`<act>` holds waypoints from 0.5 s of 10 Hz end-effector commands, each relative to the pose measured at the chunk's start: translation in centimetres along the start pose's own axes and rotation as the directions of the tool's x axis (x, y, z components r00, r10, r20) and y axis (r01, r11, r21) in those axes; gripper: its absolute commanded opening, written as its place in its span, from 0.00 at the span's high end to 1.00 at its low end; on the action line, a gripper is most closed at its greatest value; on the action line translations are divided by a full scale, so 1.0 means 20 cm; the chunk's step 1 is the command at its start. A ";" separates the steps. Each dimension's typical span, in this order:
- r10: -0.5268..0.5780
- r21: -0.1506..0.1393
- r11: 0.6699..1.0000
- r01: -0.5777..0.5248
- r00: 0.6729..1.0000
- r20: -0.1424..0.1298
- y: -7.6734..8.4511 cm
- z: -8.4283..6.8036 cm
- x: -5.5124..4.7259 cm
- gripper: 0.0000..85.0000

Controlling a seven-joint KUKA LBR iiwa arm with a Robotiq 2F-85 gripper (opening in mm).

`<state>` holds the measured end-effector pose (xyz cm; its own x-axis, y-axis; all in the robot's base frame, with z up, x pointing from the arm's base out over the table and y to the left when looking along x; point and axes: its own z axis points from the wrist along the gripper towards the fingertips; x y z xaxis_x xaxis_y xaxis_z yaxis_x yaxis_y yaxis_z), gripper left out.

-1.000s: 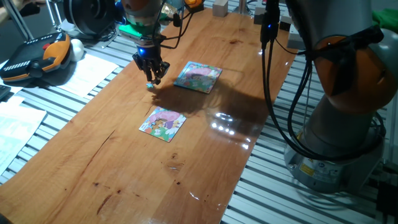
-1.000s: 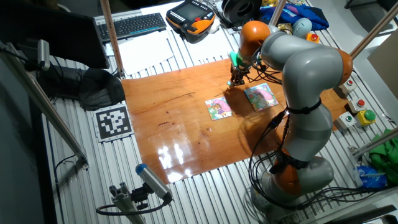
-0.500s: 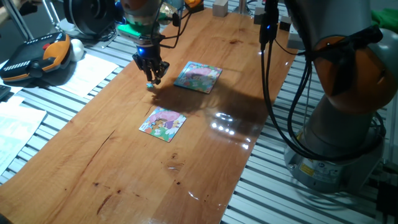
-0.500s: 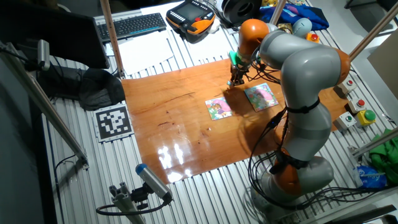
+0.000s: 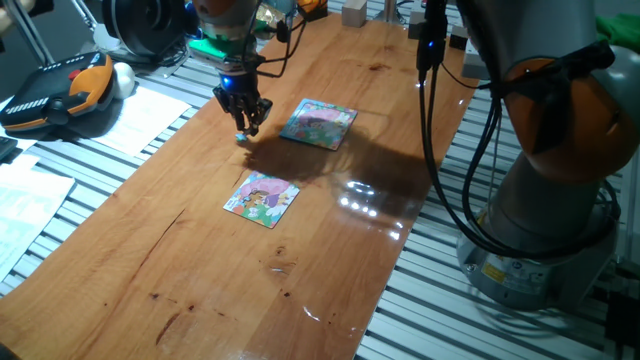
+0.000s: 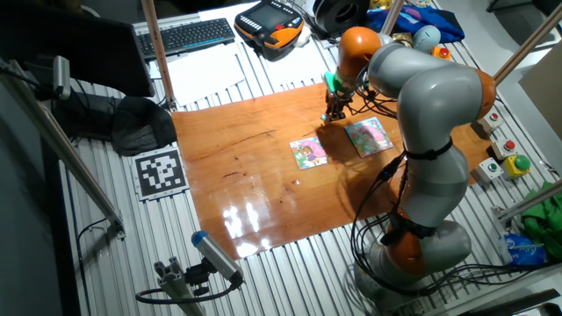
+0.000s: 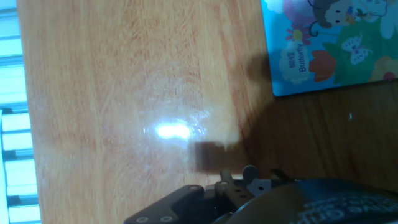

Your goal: Assemble one piece of a puzzle

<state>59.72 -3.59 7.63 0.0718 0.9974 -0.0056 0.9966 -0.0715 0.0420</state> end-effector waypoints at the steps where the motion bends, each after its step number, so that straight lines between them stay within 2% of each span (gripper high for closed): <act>1: -0.002 0.001 1.000 0.002 1.000 0.001 0.00 0.00 0.00 1.00; 2: -0.004 0.007 1.000 0.004 1.000 0.007 0.00 0.00 0.00 1.00; 5: -0.012 0.013 1.000 0.013 0.999 -0.042 -0.02 0.03 -0.02 1.00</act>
<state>59.29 -3.83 6.99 0.0609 0.9974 0.0382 0.9976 -0.0620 0.0298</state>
